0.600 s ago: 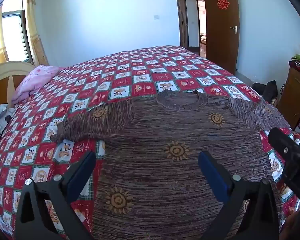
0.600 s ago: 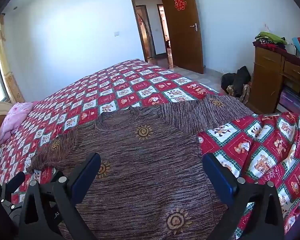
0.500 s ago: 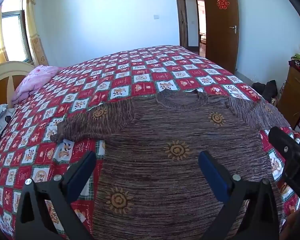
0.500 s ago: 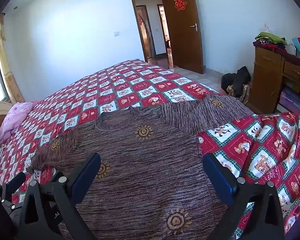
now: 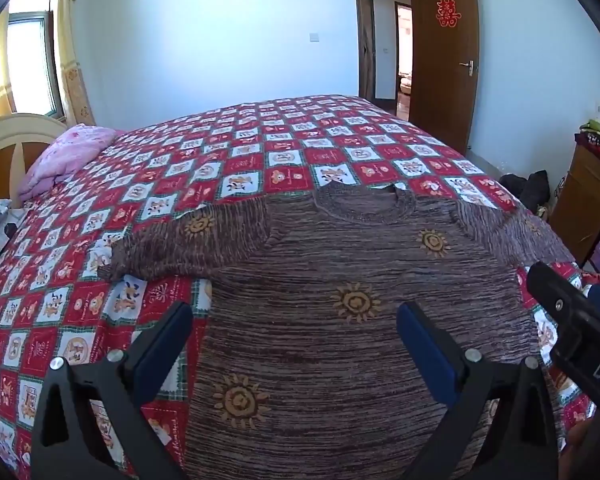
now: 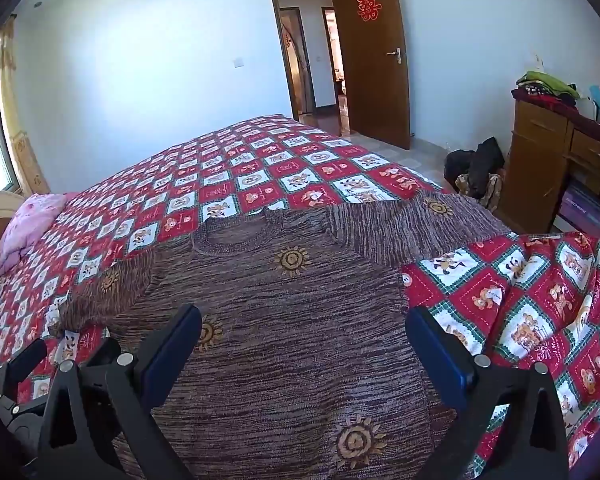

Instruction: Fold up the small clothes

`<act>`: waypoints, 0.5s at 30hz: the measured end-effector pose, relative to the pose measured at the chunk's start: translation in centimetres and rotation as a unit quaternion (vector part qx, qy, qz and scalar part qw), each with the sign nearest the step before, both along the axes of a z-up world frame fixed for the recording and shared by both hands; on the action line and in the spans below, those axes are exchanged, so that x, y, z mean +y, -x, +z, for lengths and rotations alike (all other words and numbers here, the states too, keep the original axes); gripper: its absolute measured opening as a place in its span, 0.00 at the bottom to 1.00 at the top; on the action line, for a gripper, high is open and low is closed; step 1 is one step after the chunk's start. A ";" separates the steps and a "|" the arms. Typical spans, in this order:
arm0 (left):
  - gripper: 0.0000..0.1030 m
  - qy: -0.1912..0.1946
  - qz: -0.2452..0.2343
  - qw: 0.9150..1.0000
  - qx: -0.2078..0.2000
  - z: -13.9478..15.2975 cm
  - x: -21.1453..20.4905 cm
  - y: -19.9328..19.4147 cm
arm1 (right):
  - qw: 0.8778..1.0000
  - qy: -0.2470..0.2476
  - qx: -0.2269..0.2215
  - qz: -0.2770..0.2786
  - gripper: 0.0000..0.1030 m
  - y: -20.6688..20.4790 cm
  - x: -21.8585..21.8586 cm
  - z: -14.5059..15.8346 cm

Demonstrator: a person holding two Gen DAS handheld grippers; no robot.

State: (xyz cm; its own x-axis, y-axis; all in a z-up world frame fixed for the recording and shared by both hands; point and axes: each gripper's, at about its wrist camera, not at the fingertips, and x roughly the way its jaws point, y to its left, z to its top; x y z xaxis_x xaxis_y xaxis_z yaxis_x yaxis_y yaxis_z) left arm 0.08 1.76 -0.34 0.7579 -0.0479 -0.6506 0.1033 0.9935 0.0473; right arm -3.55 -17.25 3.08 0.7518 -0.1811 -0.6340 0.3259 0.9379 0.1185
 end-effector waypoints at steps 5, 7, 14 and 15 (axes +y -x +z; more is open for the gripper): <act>1.00 -0.006 0.001 1.000 0.000 0.0 0.0 0.0 | 1.000 0.003 0.003 0.002 0.99 -0.2 0.3 -0.1; 1.00 -0.008 0.000 1.000 -0.001 -0.1 0.1 0.0 | 1.000 0.006 0.003 0.002 0.99 -0.2 0.4 -0.1; 1.00 -0.009 0.000 1.000 -0.001 -0.2 0.0 0.1 | 1.000 0.004 0.005 0.002 0.99 -0.2 0.5 -0.2; 1.00 -0.009 0.000 1.000 -0.001 -0.2 0.0 0.1 | 1.000 0.004 0.006 0.002 0.99 -0.2 0.5 -0.3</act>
State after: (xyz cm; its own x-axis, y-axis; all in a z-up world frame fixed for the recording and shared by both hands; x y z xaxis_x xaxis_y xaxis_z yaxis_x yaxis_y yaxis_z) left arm 0.03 1.80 -0.56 0.7588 -0.0352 -0.6503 0.1026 0.9925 0.0661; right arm -3.30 -16.71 2.81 0.7454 -0.1824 -0.6412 0.3231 0.9402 0.1081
